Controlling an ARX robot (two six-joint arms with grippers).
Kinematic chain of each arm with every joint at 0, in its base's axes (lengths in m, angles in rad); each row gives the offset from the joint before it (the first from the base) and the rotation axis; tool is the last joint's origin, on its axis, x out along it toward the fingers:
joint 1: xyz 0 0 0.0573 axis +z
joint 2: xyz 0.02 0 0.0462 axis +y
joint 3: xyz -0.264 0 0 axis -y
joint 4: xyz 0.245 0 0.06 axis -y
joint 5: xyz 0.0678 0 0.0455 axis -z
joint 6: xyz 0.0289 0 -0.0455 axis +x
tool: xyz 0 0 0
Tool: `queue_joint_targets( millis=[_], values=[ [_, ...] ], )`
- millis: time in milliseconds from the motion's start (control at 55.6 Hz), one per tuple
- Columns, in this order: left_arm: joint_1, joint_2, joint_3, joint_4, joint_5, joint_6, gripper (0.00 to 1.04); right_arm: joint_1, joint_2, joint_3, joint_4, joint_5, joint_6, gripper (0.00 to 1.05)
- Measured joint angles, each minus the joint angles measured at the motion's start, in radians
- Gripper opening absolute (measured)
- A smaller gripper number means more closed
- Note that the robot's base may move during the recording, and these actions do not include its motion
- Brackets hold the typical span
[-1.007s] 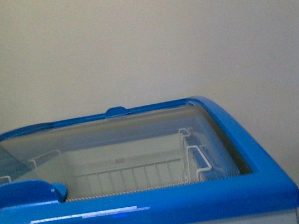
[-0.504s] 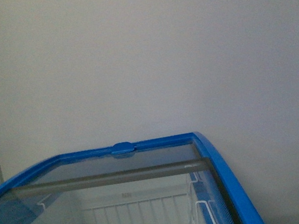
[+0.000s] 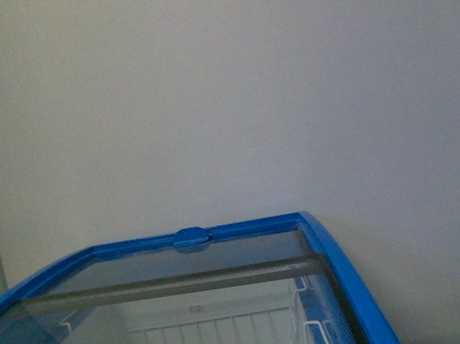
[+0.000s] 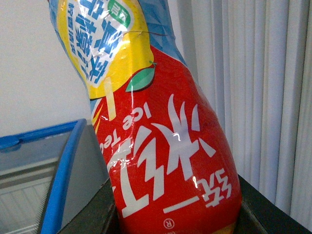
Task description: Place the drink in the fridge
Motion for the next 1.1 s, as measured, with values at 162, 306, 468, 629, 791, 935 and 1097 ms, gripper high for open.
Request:
queue_joint_targets(
  millis=[162,306,468,629,791,935,1097],
  values=[
    [-0.010,0.111,0.155,-0.231,0.031,0.352,0.97,0.000,0.000,0.000,0.000,0.000,0.000,0.43],
    [-0.032,0.224,0.247,-0.230,0.008,0.428,0.97,0.000,0.000,0.000,0.000,0.000,0.000,0.43],
    [-0.046,0.333,0.314,-0.198,-0.013,0.451,0.97,0.000,0.000,0.000,0.000,0.000,0.000,0.43],
    [-0.080,0.448,0.420,-0.185,-0.035,0.443,0.97,0.000,0.000,0.000,0.000,0.000,0.000,0.43],
    [-0.117,0.562,0.542,-0.183,-0.028,0.394,0.97,0.000,0.000,0.000,0.000,-0.001,0.000,0.43],
    [-0.150,0.679,0.695,-0.121,-0.081,0.333,0.97,0.000,0.000,0.000,0.000,0.000,0.000,0.43],
    [-0.190,0.852,0.958,-0.100,-0.209,0.283,0.97,0.000,0.000,0.000,0.000,0.000,0.000,0.43]
  ],
)
